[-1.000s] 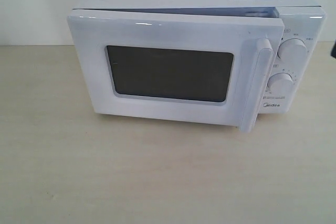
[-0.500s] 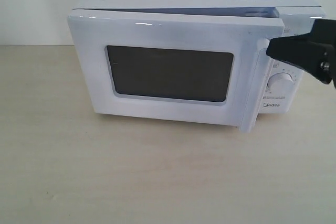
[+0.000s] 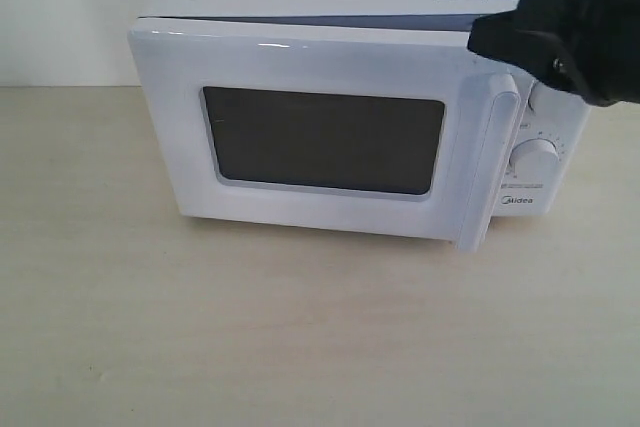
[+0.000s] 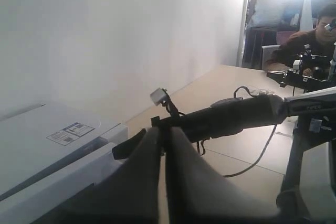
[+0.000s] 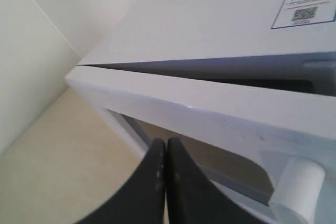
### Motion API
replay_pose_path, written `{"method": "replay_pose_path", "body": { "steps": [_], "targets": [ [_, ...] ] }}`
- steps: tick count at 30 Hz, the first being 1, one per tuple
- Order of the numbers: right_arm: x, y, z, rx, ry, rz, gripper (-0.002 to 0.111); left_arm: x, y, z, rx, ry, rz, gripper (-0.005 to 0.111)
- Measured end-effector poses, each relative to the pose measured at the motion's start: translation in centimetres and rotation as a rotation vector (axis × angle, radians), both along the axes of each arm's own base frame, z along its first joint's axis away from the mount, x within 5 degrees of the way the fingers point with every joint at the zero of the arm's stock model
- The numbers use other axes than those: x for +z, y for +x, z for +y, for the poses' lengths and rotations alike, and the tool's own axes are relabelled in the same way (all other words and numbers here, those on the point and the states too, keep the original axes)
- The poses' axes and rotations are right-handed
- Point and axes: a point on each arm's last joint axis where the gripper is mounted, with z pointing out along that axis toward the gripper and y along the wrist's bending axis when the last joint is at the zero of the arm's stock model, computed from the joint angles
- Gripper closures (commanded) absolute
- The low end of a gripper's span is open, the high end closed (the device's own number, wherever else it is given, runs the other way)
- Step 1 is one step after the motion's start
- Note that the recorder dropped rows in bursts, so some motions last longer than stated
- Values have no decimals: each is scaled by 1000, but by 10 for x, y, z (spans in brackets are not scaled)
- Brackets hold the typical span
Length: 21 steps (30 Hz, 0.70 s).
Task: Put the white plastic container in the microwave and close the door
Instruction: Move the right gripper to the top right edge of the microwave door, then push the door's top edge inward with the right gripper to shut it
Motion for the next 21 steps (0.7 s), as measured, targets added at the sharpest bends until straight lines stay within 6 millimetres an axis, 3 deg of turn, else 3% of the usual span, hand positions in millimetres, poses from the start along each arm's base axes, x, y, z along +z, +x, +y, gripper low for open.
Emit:
{"method": "replay_pose_path", "body": {
  "steps": [7,13,21],
  "targets": [
    [-13,8,32,-37,-186,-8,108,0,0,0,0,0,0,102],
    [-20,17,54,-180,-341,-13,108,0,0,0,0,0,0,102],
    [-39,42,63,-305,-346,40,108,0,0,0,0,0,0,102]
  ]
}}
